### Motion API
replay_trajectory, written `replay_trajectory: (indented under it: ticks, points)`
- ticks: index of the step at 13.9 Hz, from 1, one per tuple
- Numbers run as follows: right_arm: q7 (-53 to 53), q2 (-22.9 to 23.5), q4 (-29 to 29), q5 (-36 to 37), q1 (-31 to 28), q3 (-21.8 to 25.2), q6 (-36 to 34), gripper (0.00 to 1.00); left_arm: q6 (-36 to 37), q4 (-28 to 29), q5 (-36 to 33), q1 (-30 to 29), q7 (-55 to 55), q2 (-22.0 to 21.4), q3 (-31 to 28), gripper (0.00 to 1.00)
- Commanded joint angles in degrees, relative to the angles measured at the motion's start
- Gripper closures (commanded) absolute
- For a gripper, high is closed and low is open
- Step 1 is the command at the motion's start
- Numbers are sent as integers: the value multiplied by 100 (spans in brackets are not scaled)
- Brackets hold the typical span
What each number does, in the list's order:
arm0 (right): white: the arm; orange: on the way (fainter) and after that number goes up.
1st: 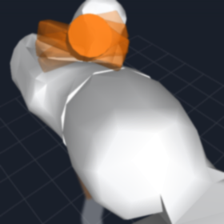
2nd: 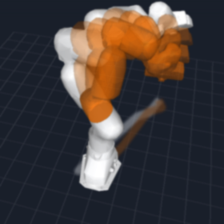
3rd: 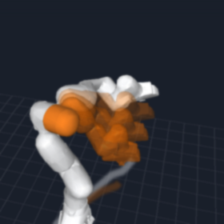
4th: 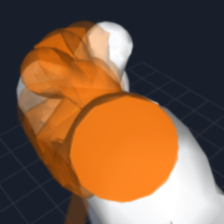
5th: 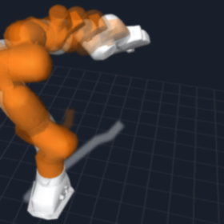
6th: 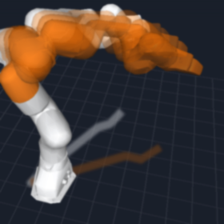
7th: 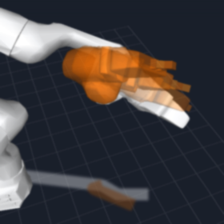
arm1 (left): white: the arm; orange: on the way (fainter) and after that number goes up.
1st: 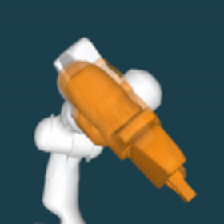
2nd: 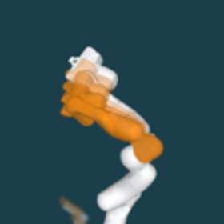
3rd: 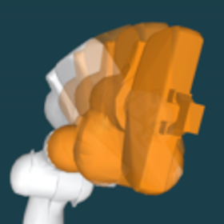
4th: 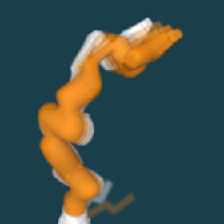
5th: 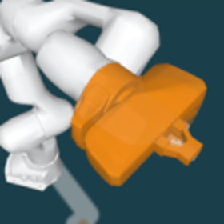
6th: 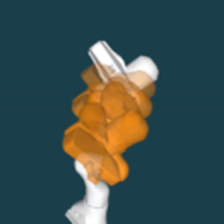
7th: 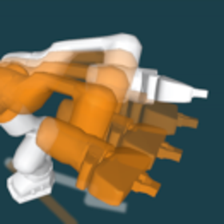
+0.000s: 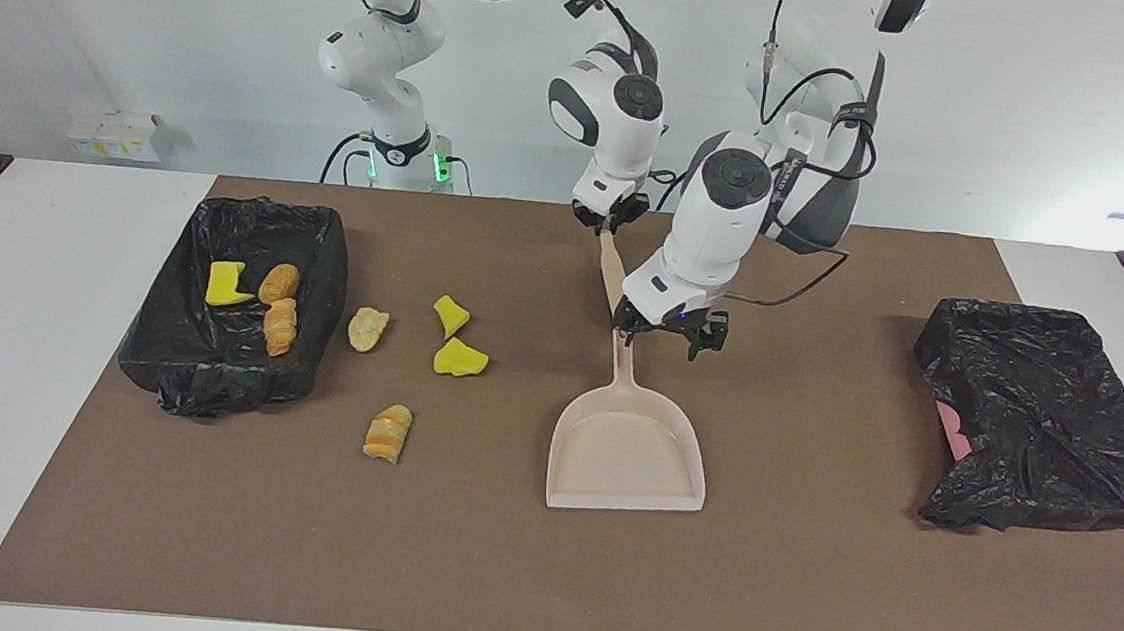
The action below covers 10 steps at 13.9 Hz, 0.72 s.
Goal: Sweep and dump trash in bin
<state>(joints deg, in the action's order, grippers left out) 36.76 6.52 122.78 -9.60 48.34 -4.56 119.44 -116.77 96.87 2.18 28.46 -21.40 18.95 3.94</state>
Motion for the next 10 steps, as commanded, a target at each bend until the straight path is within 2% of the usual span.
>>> replay_trajectory:
  ticks: [1,5,6,7,8,9,10]
  points:
    - [390,-422,80,-104,-114,8,-419,100,-415,376,46,221,-407,-32,-104,0]
    - [1279,-1203,115,36,-614,17,-1412,100,-539,377,63,380,-654,293,-95,0]
    - [1359,-1414,132,176,-798,17,-1702,100,-487,333,107,371,-654,302,-95,9]
    - [1473,-1564,133,465,-1017,8,-2096,100,-461,324,151,371,-654,302,-104,28]
    - [1439,-1670,133,729,-1185,8,-2413,100,-460,315,151,371,-654,302,-104,57]
    - [1413,-1698,133,958,-1413,8,-2677,100,-478,324,151,371,-646,302,-95,91]
    - [1412,-1689,133,1230,-1606,-1,-2811,100,-495,342,151,371,-602,302,-104,100]
